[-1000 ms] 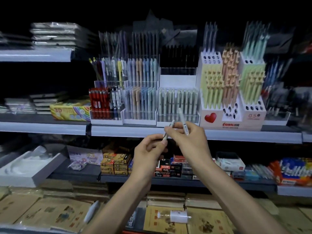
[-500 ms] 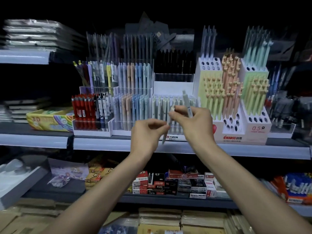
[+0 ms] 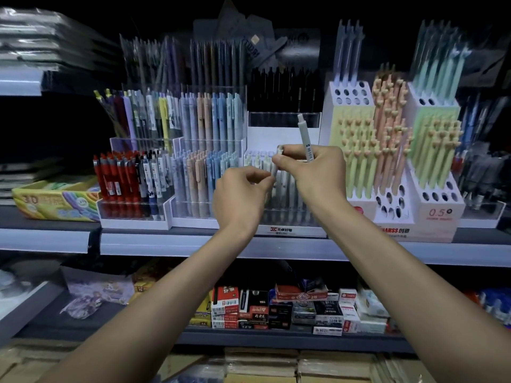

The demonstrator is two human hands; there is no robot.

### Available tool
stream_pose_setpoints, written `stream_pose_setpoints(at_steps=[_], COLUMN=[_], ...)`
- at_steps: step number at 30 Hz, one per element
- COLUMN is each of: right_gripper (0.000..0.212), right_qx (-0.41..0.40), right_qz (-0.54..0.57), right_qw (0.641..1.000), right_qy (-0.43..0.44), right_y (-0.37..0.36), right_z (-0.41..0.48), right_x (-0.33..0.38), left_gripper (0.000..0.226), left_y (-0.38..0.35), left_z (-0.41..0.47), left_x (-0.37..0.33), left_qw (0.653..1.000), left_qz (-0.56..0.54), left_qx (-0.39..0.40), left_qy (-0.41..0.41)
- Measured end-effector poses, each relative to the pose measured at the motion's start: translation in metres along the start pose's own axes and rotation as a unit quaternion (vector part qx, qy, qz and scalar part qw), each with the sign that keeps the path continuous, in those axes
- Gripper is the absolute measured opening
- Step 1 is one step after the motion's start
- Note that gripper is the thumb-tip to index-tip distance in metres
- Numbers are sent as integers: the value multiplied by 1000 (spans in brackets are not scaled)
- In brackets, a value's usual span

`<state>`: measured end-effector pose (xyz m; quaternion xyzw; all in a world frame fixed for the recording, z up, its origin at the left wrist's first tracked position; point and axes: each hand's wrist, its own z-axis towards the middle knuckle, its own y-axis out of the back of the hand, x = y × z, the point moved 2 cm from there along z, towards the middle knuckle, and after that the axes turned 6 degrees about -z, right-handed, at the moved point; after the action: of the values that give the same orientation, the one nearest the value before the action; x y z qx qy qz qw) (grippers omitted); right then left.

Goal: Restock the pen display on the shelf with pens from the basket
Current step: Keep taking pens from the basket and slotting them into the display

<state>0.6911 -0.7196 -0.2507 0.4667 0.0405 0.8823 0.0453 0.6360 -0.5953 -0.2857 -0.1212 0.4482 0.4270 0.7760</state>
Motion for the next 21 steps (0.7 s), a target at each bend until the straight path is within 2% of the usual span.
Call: stream_pose_setpoints(at_steps=[10, 21], right_gripper=[13, 16], right_qx=[-8, 3], right_qz=[-16, -20], right_qw=[1000, 998], right_qy=[-9, -59], right_y=[-5, -15], right_z=[2, -1], right_x=[-3, -19], left_gripper=[8, 11], left_y=[-5, -11], left_z=[-2, -13], left_x=[-2, 14], left_qw=[999, 996], left_qz=[13, 55], left_qx=[-20, -27], left_qy=[27, 68])
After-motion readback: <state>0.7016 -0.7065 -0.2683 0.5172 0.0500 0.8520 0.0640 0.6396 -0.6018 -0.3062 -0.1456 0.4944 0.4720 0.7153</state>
